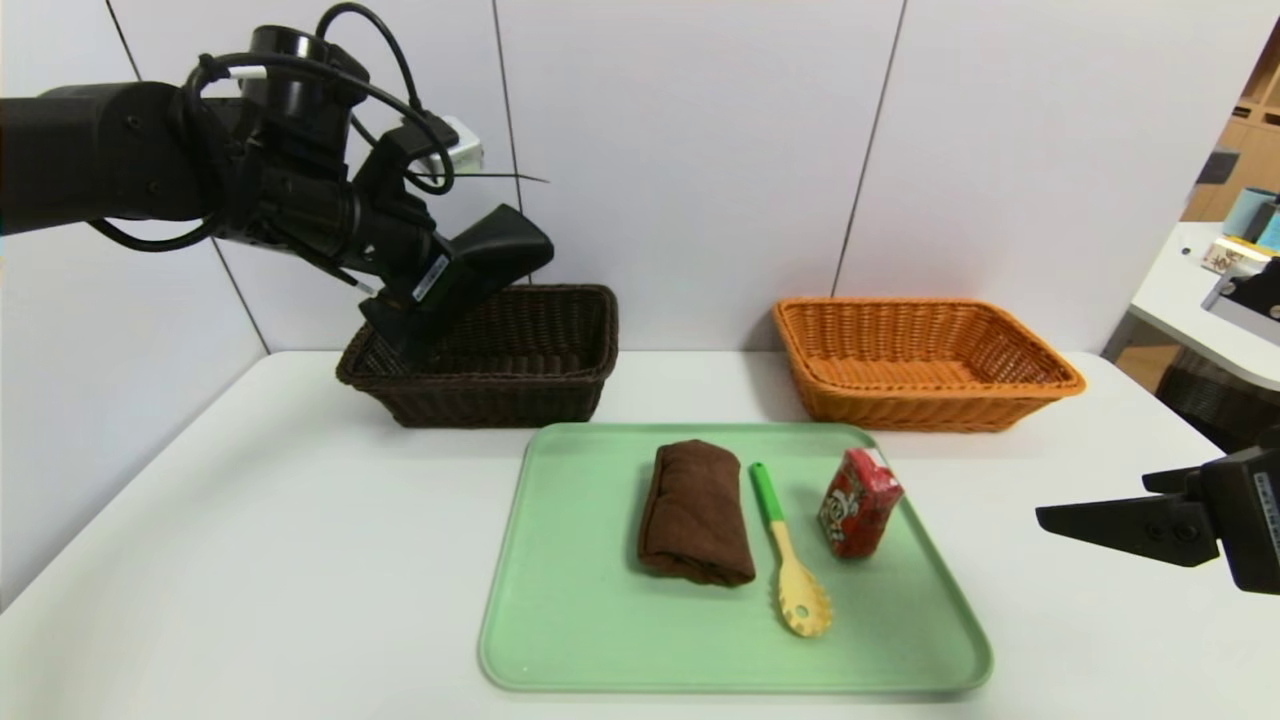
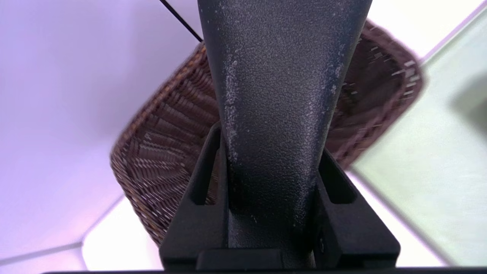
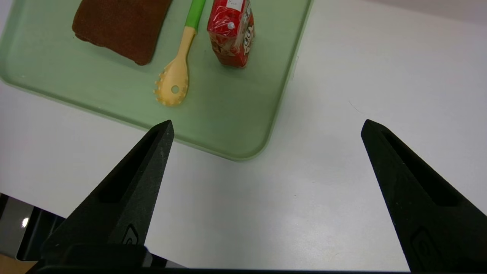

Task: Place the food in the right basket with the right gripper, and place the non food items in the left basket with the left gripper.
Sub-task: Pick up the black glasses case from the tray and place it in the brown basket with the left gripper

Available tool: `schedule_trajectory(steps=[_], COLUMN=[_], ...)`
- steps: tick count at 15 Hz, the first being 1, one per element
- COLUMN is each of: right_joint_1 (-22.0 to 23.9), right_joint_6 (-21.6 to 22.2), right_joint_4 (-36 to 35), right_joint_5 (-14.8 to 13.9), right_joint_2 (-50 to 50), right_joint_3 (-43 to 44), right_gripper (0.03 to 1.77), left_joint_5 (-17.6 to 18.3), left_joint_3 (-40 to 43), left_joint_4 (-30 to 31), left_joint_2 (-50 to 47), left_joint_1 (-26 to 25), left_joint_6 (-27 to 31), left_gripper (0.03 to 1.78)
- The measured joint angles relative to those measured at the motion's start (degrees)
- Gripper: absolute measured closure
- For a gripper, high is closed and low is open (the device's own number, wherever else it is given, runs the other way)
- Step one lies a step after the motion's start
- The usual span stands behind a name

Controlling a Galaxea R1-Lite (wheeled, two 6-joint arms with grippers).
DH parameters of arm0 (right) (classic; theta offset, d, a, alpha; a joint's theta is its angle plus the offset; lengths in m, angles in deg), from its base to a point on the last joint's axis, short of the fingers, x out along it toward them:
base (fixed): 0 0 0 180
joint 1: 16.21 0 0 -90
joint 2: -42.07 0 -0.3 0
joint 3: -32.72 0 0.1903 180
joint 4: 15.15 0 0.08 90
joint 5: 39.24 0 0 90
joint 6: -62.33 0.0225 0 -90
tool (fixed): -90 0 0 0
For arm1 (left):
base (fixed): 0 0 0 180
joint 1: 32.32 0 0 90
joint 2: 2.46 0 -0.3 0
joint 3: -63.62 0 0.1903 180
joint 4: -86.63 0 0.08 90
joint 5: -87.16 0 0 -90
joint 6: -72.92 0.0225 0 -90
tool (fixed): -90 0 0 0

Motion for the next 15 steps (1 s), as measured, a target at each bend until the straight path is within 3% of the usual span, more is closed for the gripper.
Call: schedule_trajectory(steps=[2, 6, 12, 15], right_joint_1=[0.0, -0.02, 0.0, 0.0], right_joint_6=[-0.16, -0.18, -0.21, -0.21], right_joint_4=[-0.04, -0.06, -0.15, -0.15], right_joint_5=[0.0, 0.39, 0.48, 0.5], right_joint_2=[0.63, 1.05, 0.72, 0.55], right_joint_3=[-0.32, -0.51, -0.95, -0.95], right_gripper=[0.1, 0.1, 0.1, 0.1], left_joint_5=[1.68, 1.61, 1.27, 1.16], left_joint_3=[-3.23, -5.77, -5.96, -5.99], left_joint_4=[0.04, 3.83, 4.88, 4.89], left_joint_2=[3.5, 9.33, 13.84, 14.45], left_joint_1=[-2.23, -4.66, -5.57, -5.63], left_joint_6=[5.74, 16.38, 18.36, 18.25], left_gripper=[1.24, 1.24, 1.24, 0.92])
